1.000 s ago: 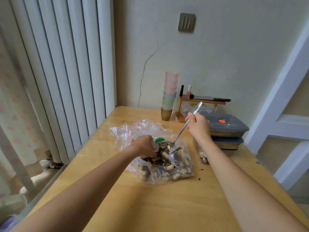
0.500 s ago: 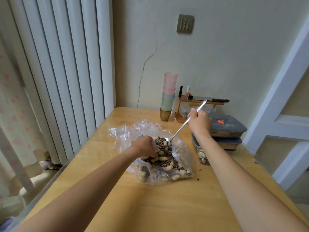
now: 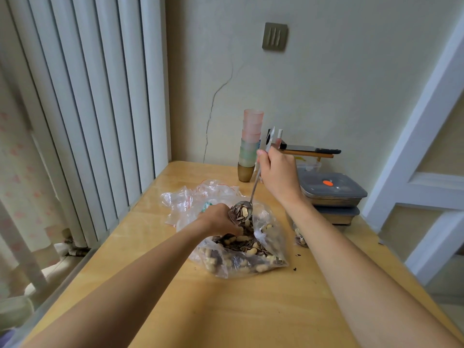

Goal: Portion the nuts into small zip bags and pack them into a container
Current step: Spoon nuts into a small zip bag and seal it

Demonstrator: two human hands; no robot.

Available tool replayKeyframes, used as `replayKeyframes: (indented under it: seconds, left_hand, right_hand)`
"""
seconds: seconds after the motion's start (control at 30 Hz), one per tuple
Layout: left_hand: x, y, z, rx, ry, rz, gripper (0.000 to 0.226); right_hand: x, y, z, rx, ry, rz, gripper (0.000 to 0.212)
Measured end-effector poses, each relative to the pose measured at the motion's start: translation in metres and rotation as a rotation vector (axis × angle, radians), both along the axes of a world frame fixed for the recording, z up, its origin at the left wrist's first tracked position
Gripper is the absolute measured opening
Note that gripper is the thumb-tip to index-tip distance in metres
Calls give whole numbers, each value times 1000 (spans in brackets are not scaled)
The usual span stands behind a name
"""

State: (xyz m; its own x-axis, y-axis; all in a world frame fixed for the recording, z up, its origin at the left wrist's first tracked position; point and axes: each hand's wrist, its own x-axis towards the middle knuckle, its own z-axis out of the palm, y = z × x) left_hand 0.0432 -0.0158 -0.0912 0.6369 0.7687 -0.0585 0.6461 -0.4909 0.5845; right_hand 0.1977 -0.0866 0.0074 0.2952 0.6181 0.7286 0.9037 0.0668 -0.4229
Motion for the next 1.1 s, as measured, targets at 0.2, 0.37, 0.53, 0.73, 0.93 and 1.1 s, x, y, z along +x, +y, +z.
replayKeyframes:
  seconds: [0.2, 0.37, 0.53, 0.73, 0.93, 1.1]
  left_hand:
    - [0, 1, -2, -2, -46, 30, 39]
    - [0, 2, -2, 30, -137, 65, 42]
    - [0, -1, -2, 26, -191, 47, 45]
    - [-3, -3, -3, 16, -227, 57, 48]
    - [-3, -1, -5, 11, -229, 49, 44]
    - [-4, -3, -3, 21, -228, 27, 43]
  right_hand:
    - [-10, 2, 9, -13, -99, 57, 34]
    - [-19, 4, 20, 88, -203, 74, 36]
    - [-25, 6, 25, 148, -281, 80, 33]
    - [-30, 9, 24, 160, -341, 82, 41]
    - [-35, 5, 28, 163, -373, 79, 38]
    - [-38, 2, 33, 182, -395, 90, 35]
